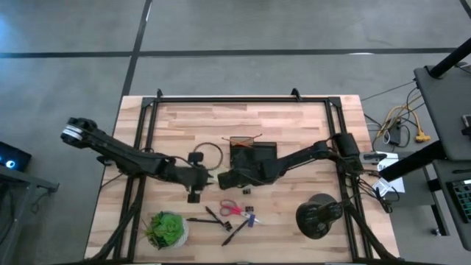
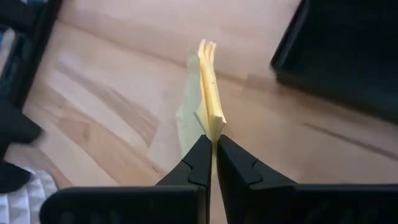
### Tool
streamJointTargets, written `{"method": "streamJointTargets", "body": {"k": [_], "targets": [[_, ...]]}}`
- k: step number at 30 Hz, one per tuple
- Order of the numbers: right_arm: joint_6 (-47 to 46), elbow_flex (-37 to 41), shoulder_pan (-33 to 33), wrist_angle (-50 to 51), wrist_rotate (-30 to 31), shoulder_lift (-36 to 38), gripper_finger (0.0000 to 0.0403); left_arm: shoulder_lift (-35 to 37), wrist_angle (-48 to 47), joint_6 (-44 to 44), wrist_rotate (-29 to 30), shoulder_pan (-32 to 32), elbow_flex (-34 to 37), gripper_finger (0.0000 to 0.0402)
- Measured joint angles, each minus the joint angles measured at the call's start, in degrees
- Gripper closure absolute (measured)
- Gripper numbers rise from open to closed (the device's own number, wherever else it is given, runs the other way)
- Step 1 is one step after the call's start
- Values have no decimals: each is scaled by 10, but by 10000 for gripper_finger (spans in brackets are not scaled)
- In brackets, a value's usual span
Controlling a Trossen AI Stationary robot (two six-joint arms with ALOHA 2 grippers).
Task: Pick and place office supplies into organizer
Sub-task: Put the yellow sticky note into the desk organizer
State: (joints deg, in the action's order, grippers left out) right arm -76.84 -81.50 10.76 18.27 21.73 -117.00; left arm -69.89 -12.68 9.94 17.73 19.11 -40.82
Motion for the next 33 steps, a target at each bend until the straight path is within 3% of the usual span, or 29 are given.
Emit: {"method": "streamJointTargets", "body": {"k": [6,15,24,33], "targets": [[-95,0,33,90,73,68,394,54,-10,1,54,-3,-2,314],[-428,2,126,376,116,119,394,47,-23,2,58,-5,1,314],[-475,13,97,495,133,157,383,-3,-18,3,53,-6,1,314],[-441,58,22,443,173,158,375,-13,-17,17,49,-7,0,314]]}}
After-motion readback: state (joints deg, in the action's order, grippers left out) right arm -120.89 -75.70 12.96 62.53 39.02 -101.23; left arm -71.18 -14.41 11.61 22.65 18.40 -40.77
